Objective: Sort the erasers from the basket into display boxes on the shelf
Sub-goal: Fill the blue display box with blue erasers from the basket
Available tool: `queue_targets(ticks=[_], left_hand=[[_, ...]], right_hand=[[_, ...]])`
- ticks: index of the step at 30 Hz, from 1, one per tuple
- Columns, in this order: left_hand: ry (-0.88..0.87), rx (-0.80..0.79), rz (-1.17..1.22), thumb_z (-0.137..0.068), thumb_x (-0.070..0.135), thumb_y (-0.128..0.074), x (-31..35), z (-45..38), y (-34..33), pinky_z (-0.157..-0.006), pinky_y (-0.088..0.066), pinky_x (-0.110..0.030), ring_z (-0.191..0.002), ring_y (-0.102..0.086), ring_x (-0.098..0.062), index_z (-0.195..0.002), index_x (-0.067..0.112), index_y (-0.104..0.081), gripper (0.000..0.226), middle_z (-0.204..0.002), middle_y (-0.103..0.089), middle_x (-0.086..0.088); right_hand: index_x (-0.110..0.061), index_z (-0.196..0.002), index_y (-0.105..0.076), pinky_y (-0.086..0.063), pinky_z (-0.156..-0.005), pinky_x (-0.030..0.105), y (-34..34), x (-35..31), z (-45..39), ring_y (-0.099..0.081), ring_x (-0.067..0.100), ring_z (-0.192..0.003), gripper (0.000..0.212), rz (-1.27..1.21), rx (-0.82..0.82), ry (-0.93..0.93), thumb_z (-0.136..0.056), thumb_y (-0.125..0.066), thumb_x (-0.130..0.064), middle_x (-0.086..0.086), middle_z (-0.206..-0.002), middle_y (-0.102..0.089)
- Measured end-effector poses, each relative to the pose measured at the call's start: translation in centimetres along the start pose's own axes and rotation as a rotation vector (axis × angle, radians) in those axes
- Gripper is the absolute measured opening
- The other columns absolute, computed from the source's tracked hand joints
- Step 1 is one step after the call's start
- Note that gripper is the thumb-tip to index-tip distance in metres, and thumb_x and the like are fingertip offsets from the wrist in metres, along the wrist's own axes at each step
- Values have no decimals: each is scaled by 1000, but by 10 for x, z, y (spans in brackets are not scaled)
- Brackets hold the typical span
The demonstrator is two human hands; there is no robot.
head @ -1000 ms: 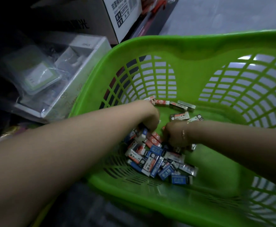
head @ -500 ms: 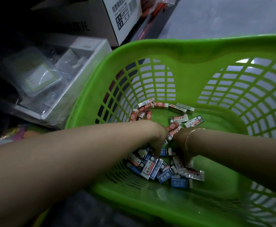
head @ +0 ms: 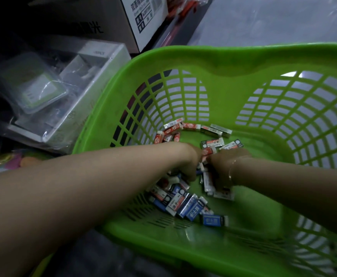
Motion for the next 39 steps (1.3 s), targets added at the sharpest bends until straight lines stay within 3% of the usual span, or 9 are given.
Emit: queue_targets(ticks=[2, 7, 14, 18, 24, 28, 33, 35, 39], left_hand=[[-1, -65, 153, -84, 29, -69, -9, -2, -1, -65, -54, -29, -77, -63, -21, -120, 11, -57, 43, -112, -65, -7], [50, -70, 372, -88, 29, -64, -30, 2, 7, -47, -48, -21, -51, -53, -14, -114, 8, -58, 34, -91, -62, -7], [73, -78, 689, -97, 17, -50, -33, -1, 14, -49, -44, -22, -57, -57, -14, -108, 8, -54, 15, -75, -64, -2], [75, -175, 652, -96, 12, -50, -28, -1, 6, -46, -43, -20, -56, -55, -12, -103, 7, -54, 10, -77, -63, -3], [97, -162, 684, -95, 15, -54, -35, 10, 11, -54, -47, -22, -60, -56, -13, -92, 10, -56, 6, -79, -59, -3], [-22, 97, 947, -91, 29, -61, -30, 31, 42, -70, -50, -32, -69, -56, -17, -94, 9, -61, 20, -83, -63, -4], [-176, 375, 1235, -96, 31, -54, 13, 74, 77, -40, -36, -13, -38, -45, -5, -86, 10, -60, 24, -55, -66, 7], [-248, 410, 1375, -97, 31, -51, 41, 93, 95, -35, -29, -11, -32, -38, -4, -100, 11, -60, 23, -62, -70, 4], [-429, 397, 1507, -98, 22, -49, 119, 141, 141, -35, -26, -10, -32, -34, -5, -96, 16, -55, 9, -79, -69, -5]], right_hand=[[-24, -116, -51, -51, -65, 27, 0, 8, -8, -52, 14, -69, 44, 10, 30, -41, -78, -69, -37, -5, -80, -54], [-19, -114, -58, -54, -73, 29, 12, 36, -19, -61, 21, -89, 36, -129, 135, -90, -80, -68, -26, 2, -103, -64], [-16, -105, -58, -45, -56, 23, 5, 23, -25, -54, 15, -76, 37, -52, 170, -24, -77, -72, -36, -3, -84, -55], [-18, -103, -56, -53, -70, 28, 1, 7, -30, -54, 17, -80, 42, -80, 91, -17, -70, -78, -34, -2, -79, -49], [-7, -110, -60, -47, -52, 22, 16, 11, -28, -57, 15, -67, 38, -541, -81, -9, -76, -74, -17, 6, -89, -63], [-6, -87, -67, -35, -34, 14, 64, 55, 5, -48, 9, -39, 17, -994, 96, 7, -73, -76, -10, 5, -62, -60], [-9, -70, -63, -23, -34, 11, 96, 98, 79, -37, 10, -34, 15, -1247, 224, 31, -78, -70, -19, 4, -57, -57], [-7, -76, -61, -23, -37, 11, 101, 119, 112, -33, 11, -34, 12, -1312, 362, 19, -79, -68, -17, 5, -55, -54], [-8, -77, -58, -23, -39, 11, 101, 163, 182, -30, 9, -31, 9, -1538, 633, 48, -80, -65, -6, 0, -40, -44]])
Point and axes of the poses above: each hand's wrist, its own z-axis away from the middle knuckle, its own y-axis out of the back of the hand, x = y × z, the point moved 5 cm from there along -z, towards the middle knuckle
